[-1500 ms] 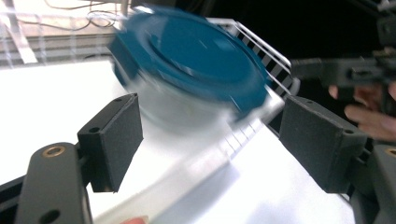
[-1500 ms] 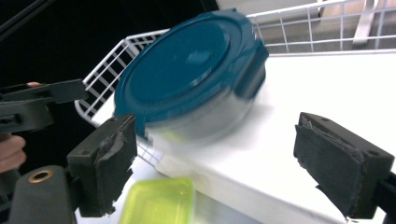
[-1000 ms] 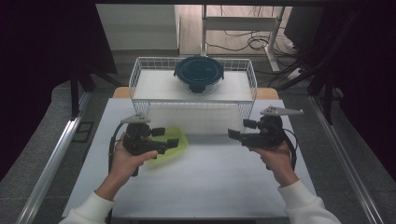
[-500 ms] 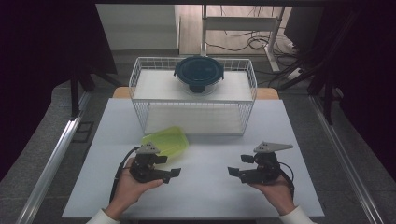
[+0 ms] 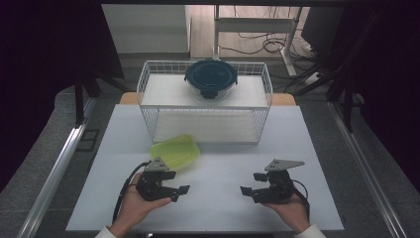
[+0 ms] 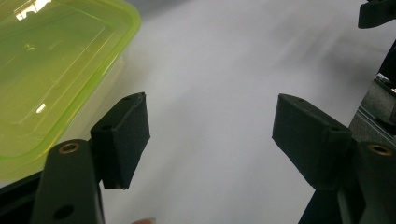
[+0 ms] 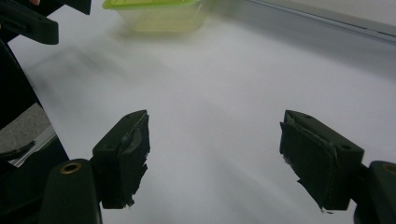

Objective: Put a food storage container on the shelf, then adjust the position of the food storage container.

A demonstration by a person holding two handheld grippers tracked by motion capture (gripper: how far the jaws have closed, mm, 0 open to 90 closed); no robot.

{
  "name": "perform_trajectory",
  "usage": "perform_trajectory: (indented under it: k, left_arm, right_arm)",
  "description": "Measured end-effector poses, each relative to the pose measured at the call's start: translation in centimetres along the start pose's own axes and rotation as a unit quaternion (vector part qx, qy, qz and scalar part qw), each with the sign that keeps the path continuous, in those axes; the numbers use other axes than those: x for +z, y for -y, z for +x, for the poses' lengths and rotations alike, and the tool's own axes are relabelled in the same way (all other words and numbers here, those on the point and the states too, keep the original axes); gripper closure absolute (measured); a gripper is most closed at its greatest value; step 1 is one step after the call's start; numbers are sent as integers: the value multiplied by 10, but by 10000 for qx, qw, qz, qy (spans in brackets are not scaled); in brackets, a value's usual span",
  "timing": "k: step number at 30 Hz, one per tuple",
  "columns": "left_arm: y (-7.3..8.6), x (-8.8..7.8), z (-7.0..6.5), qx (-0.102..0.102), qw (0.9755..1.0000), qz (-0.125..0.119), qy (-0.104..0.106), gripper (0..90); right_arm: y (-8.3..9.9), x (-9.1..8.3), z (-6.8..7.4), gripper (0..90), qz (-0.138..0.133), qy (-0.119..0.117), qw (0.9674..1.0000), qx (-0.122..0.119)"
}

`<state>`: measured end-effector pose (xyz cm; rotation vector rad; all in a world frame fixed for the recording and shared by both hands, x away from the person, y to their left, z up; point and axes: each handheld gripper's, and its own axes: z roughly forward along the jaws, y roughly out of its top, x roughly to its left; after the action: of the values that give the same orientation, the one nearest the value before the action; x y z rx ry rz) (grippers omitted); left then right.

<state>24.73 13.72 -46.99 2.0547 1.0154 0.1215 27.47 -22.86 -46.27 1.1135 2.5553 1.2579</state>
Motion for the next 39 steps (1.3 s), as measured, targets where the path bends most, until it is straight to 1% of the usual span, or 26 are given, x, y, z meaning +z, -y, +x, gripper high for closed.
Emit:
perform_trajectory:
  k: [3,4,11,16,18,21,24,26,28,29,30,31,32,35,37,38,39]
  left_arm:
    - [0,1,0,-6,10000,33,-2,274]
    - [0,1,0,-8,10000,45,-2,274]
    - [-2,-1,0,5,10000,-19,-54,272]
    - [-2,-1,0,17,10000,0,-60,274]
    - [-2,-1,1,12,10000,-8,-61,274]
    - [-4,-4,5,-41,9999,-53,-75,278]
    - [-6,-6,7,-65,9999,-103,-91,281]
    - [-8,-10,12,-115,9997,-157,-126,285]
    - [-11,-12,17,-183,9995,-210,-155,289]
    - [-11,-12,17,-183,9995,-210,-155,290]
    - [-14,-13,23,-246,9992,-254,-191,292]
    - [-14,-13,23,-246,9992,-254,-191,295]
    - [-16,-14,26,-269,9991,-261,-219,295]
    - [-26,-13,38,-343,9985,-267,-335,304]
    - [-31,-9,47,-410,9981,-279,-377,316]
    - [-37,-5,56,-456,9976,-258,-461,331]
    - [-40,-2,60,-453,9973,-244,-523,340]
  right_arm:
    - [1,0,0,240,-2,22,10000,28]
    - [1,-1,-1,240,-42,32,10000,77]
    - [3,-3,-4,240,-43,83,9999,135]
    - [3,-2,-3,239,-82,17,10000,36]
    - [3,-1,-3,239,-84,10,10000,35]
    - [4,-2,-4,239,-83,2,9999,61]
    - [4,-3,-3,239,-132,-30,9999,47]
    - [3,-4,-2,239,-180,-67,9998,32]
    - [3,-4,-2,239,-162,-52,9998,39]
    - [3,-4,-2,239,-157,-55,9999,37]
    - [3,-4,-2,239,-147,-46,9999,35]
    - [3,-3,-2,239,-137,-52,9999,44]
    - [3,-3,-2,239,-137,-52,9999,44]
    - [3,-3,-4,239,-128,-36,9999,89]
    - [3,-4,-5,239,-131,-19,9999,99]
    - [3,-4,-5,239,-127,-5,9999,98]
    - [3,-4,-5,239,-118,-5,9999,109]
